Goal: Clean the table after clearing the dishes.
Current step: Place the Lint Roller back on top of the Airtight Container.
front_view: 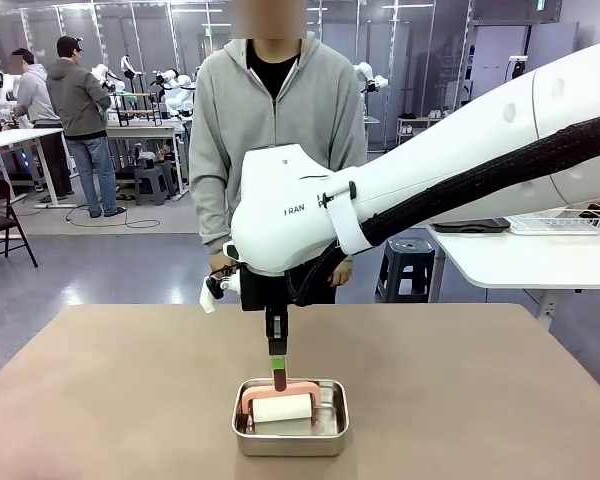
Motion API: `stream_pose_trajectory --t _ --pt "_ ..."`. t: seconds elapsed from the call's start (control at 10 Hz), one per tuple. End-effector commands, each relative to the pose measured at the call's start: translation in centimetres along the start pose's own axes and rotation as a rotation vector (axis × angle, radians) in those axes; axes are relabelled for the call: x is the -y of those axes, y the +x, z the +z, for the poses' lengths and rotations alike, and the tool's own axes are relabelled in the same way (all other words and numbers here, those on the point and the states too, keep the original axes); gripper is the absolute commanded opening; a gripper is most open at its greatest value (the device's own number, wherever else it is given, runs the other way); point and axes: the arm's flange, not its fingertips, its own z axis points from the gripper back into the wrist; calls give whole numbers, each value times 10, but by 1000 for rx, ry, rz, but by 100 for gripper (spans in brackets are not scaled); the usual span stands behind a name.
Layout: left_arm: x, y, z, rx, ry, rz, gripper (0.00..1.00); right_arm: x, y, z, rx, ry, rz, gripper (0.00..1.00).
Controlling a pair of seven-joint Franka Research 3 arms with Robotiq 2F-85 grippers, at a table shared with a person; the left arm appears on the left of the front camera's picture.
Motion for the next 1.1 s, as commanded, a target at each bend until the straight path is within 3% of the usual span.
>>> stream_pose_trajectory --t 0.0,0.3,0.7,0.8,1.0 --pt "2 -2 3 -7 -3 -3 100 -6 -5 -35 12 -16 -46 21" --pt "2 -2 3 -7 -3 -3 100 -4 -9 -47 27 2 -58 21" --pt "2 -2 3 -7 -3 -3 100 -5 -9 -34 59 2 -50 21" --pt "2 -2 3 -7 -3 -3 100 0 -4 -1 15 0 -32 21" --pt "2 -2 3 -7 -3 -3 100 0 -4 -1 15 0 -32 21"
